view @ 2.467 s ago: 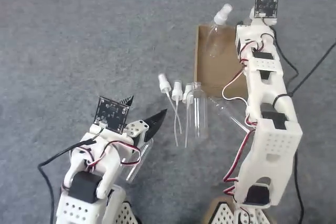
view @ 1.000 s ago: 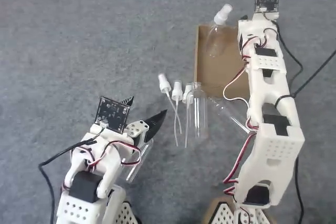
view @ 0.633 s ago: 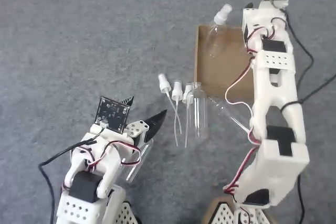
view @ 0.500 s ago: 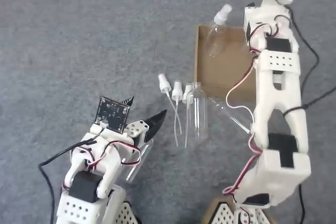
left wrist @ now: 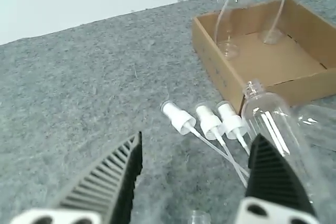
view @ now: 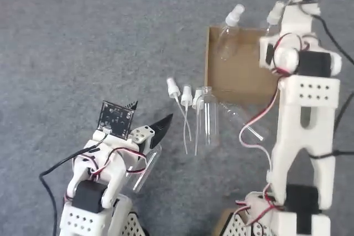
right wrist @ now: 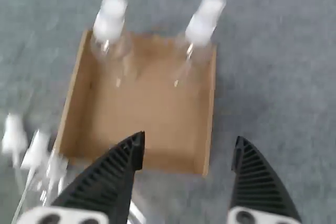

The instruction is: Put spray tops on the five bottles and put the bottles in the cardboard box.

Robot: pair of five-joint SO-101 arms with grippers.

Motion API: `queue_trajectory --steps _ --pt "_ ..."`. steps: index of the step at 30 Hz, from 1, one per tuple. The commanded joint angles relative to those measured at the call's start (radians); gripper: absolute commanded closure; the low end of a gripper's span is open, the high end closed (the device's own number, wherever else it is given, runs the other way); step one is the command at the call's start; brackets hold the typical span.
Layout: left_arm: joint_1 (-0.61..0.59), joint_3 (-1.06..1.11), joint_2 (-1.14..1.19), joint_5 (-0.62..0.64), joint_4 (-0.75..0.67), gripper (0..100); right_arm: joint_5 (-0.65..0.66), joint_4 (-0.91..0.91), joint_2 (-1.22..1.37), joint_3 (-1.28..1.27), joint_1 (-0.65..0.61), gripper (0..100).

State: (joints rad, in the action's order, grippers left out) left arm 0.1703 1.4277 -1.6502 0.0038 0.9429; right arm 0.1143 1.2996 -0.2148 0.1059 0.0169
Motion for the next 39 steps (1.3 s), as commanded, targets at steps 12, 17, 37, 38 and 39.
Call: queue_trajectory --steps 12,17,37,38,39 --pt "-0.008 -0.008 -0.017 -0.003 -0.014 70 0.238 0.047 -0.289 -0.632 -0.248 78.5" --pt "-0.005 -0.008 -0.017 -0.003 -0.012 70 0.321 -0.073 -0.341 -0.809 -0.248 78.5" --pt "-0.006 -0.008 -0.017 -0.005 -0.012 70 0.39 -0.3 -0.002 -0.895 -0.196 79.0" --pt "-0.006 -0.008 -0.017 -0.005 -0.012 70 0.39 -0.303 0.001 -0.905 -0.18 79.0" --pt "-0.006 -0.008 -0.017 -0.005 -0.012 70 0.39 -0.305 -0.002 -0.914 -0.162 79.0"
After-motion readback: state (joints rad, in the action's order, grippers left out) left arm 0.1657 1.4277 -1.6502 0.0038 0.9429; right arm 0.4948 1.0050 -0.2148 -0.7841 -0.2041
